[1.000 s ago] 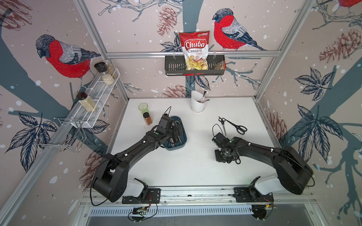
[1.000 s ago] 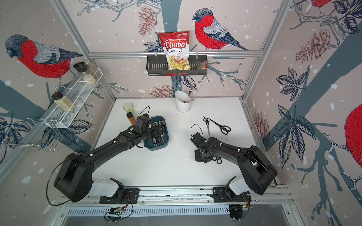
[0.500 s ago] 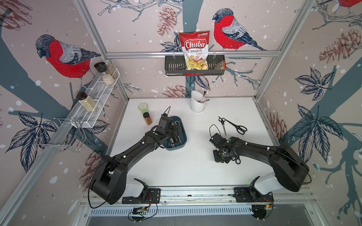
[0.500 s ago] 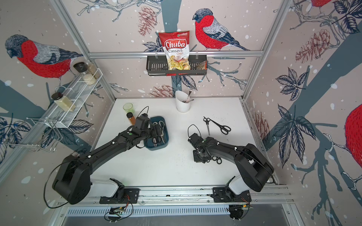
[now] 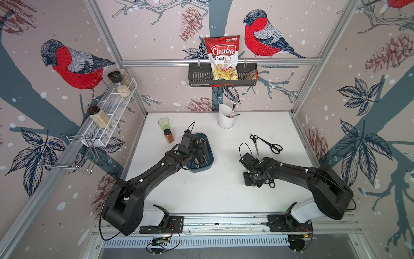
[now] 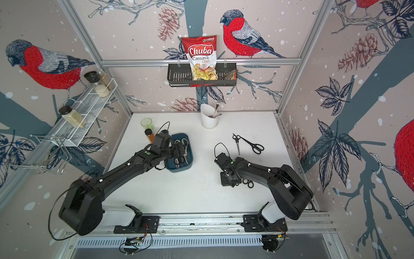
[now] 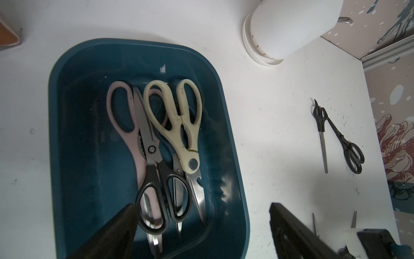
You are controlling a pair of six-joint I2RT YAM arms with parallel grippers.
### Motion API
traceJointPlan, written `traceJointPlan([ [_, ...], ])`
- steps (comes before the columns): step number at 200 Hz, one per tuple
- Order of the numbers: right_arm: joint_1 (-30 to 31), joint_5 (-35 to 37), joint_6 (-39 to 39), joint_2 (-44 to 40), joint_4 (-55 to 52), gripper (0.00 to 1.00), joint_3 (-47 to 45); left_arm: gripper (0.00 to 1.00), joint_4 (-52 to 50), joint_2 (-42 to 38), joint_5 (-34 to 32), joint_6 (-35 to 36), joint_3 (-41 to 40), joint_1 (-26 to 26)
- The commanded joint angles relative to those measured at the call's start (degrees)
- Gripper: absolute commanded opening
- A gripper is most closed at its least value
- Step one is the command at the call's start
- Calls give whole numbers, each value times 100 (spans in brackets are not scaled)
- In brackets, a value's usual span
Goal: Put the scissors into the storage box
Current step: Pick up the scissors from the center of the board.
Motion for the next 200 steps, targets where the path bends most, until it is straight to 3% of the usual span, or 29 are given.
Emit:
traceJointPlan([
  [1,0,-64,48,241,378,0,-181,95,-1,-19,-105,29,71,-11],
  [55,5,35,26,55,141,0,208,95,-1,-36,-136,20,80,-4],
  [116,18,101,-167,23,-237,0,1363,95,41,-215,-183,19,10,199],
  [200,449,-139,-653,1825,178,0,4348,95,167,-1233,-173,-166,-943,1332],
])
